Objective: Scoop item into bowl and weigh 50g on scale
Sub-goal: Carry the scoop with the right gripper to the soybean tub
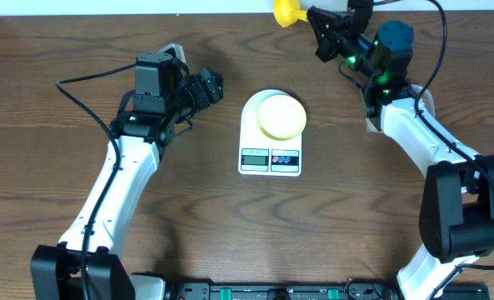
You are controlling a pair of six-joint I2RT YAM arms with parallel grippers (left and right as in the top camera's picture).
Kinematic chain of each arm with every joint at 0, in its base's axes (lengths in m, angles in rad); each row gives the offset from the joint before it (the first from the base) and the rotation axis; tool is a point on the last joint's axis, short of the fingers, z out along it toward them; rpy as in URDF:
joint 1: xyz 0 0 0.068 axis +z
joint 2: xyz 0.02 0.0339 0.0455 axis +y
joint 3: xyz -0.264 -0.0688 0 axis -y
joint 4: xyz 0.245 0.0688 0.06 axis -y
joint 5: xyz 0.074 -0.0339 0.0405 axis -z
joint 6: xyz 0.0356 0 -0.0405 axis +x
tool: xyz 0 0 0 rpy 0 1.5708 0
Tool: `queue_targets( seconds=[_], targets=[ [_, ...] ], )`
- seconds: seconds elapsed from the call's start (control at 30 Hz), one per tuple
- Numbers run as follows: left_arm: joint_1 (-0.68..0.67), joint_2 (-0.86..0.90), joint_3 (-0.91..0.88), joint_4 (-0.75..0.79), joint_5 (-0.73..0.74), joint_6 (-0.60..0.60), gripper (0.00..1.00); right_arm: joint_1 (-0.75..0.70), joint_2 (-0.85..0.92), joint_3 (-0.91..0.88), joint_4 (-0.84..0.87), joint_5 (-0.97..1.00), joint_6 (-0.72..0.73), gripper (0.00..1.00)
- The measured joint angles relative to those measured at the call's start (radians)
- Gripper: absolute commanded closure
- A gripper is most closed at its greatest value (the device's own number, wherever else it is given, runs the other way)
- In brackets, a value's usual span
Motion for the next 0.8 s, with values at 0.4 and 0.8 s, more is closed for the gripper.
queue_targets(
  seconds=[0.4,0.8],
  targets=[
    [0.0,0.0,0.0,0.0,0.0,0.0,0.16,0.0,0.0,0.0,-0.001,0.02,0.0,0.99],
    [0.0,0.0,0.0,0.0,0.0,0.0,0.15,0.0,0.0,0.0,-0.013,0.041,0.0,0.99]
  ],
)
